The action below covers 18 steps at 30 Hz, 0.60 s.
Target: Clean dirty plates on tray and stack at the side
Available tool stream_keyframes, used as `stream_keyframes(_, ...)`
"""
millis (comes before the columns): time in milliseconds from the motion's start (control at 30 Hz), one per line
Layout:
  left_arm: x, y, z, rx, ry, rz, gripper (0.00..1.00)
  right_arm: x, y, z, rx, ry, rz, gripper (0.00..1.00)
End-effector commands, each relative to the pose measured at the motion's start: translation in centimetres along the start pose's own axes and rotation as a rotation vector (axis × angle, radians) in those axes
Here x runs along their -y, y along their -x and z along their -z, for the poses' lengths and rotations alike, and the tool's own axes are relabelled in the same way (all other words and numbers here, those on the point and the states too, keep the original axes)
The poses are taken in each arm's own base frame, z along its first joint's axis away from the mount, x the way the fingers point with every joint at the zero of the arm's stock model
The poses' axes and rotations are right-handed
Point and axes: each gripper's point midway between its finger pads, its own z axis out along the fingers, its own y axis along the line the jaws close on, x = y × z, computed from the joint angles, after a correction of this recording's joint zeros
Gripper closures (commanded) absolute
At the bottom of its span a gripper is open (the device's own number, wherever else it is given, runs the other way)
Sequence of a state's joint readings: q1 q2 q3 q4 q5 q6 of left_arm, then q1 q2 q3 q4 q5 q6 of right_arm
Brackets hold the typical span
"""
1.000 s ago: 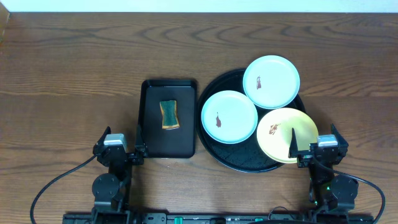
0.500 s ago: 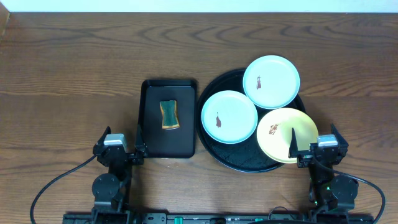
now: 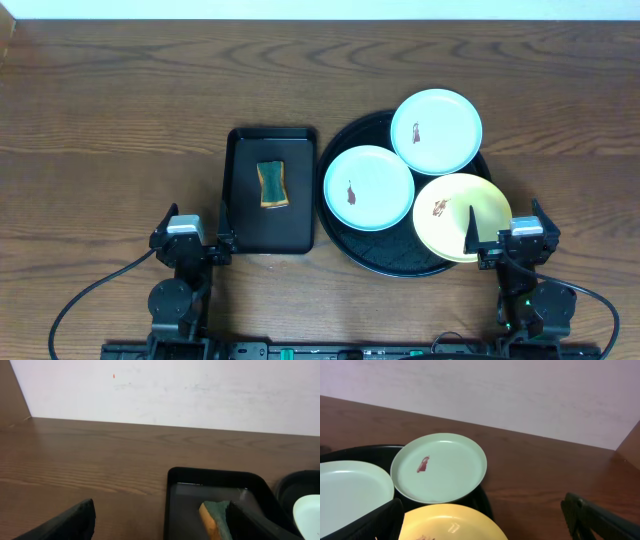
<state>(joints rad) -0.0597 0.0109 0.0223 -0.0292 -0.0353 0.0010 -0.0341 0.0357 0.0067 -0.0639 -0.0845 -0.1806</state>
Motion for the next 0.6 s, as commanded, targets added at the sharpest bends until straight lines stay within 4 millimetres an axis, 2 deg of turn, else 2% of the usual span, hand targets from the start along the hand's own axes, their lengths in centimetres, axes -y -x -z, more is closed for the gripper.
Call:
stream_keyframes(0,-0.2,-1.7,-0.1,-0.052,0.01,-0.018,0.16,-0.1,-0.1,0.0,-0.005,0.003,-0.007,0.01)
stream_keyframes(100,-0.2,-1.7,-0.1,-0.052,0.01,-0.018,0.16,-0.2,-0.1,0.0,-0.004,0.007,-0.014,0.01)
stream_keyframes(200,-0.3,-1.7,-0.1,-0.05,0.011,-0.021,0.16,-1.3,0.3,0.0,0.015,0.071,-0.121,0.01)
stream_keyframes(300,-0.5,0.1,-0.1,0.02,0.03,-0.048,0.16,-1.5,1.2,0.2,0.032,0.095,-0.177,0.01)
stream_keyframes(400,-0.1,1.9,0.1,0.079,0.005,-0.02,0.16,-1.2,3.2,0.8,0.046,0.094,-0.227,0.01)
stream_keyframes(500,0.3,4.3,0.9,0.107,-0.017,0.053,0.16,-0.5,6.3,1.9,0.045,0.082,-0.277,0.01)
stream_keyframes(567,1.3,6.1,1.7,0.103,-0.072,0.062,0.16,-0.1,8.5,2.4,0.032,0.08,-0.285,0.01)
